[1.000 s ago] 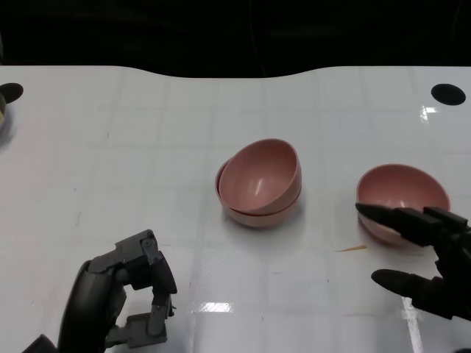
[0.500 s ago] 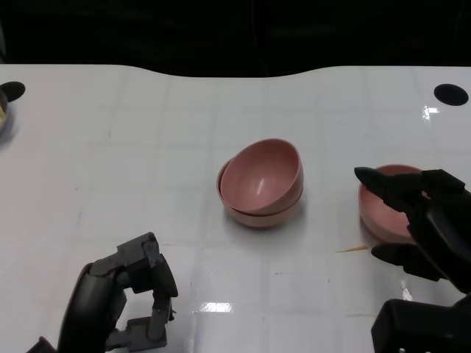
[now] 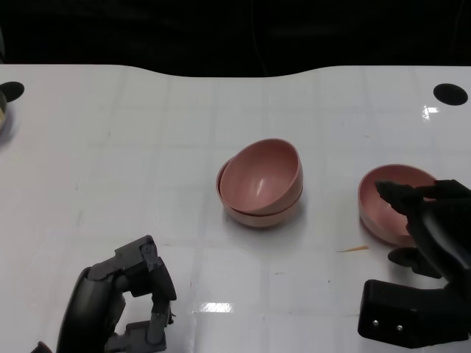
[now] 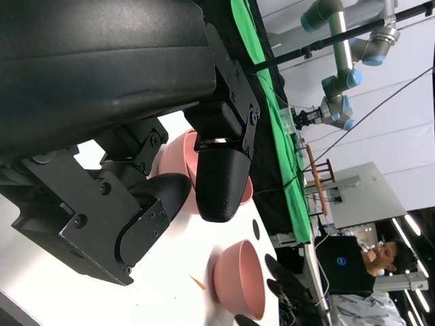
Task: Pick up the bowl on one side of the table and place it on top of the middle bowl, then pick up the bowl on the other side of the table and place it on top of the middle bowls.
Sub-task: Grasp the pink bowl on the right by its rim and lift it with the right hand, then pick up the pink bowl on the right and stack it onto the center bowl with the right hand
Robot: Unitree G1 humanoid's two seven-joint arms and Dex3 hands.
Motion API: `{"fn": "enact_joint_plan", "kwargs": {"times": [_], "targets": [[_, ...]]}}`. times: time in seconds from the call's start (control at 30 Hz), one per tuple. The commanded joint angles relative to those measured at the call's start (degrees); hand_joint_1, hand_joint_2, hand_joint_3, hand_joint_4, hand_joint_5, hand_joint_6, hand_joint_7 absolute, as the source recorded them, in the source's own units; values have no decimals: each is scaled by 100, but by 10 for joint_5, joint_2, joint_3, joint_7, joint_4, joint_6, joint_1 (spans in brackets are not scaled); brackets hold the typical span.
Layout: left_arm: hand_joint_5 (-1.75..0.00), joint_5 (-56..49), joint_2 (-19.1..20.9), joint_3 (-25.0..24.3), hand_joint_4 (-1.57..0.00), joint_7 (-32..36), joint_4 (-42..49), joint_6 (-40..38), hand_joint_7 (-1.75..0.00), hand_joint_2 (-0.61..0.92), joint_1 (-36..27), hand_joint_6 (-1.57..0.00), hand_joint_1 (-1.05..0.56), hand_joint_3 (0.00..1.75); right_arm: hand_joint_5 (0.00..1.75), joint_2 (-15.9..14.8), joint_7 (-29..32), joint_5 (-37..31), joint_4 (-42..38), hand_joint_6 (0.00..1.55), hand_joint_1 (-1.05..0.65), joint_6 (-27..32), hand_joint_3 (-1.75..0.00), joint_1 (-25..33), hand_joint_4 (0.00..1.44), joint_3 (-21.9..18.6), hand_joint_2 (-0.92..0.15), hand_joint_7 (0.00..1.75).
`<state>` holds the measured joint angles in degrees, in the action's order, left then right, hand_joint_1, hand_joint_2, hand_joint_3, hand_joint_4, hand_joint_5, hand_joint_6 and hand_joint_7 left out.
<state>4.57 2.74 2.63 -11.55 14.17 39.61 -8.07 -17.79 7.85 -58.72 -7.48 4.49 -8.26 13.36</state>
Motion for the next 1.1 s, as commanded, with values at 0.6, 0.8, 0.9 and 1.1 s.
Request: {"fn": "enact_joint_plan", "kwargs": {"times": [0.6, 0.8, 0.9, 1.1], "targets": [[-175, -1, 0, 5, -90, -5, -14, 3, -167, 44, -7, -74, -2, 136, 156, -24, 135, 56, -259, 130, -17, -92, -1, -136, 93, 81, -87, 7], [-175, -3, 0, 5, -90, -5, -9, 8, -164, 45, -5, -76, -1, 137, 174, -22, 271, 48, -254, 95, -14, -133, -3, -147, 94, 80, -83, 124], [-175, -5, 0, 5, -91, -3, -4, 11, -164, 45, -3, -76, -1, 137, 175, -25, 318, 37, -232, 78, -11, -149, -4, -154, 97, 83, -82, 166], [-175, -5, -2, 6, -91, -3, -10, 1, -163, 45, -5, -77, 0, 137, 175, -22, 338, 47, -174, 76, -15, -188, -129, -165, 101, 80, -27, 175]]}}
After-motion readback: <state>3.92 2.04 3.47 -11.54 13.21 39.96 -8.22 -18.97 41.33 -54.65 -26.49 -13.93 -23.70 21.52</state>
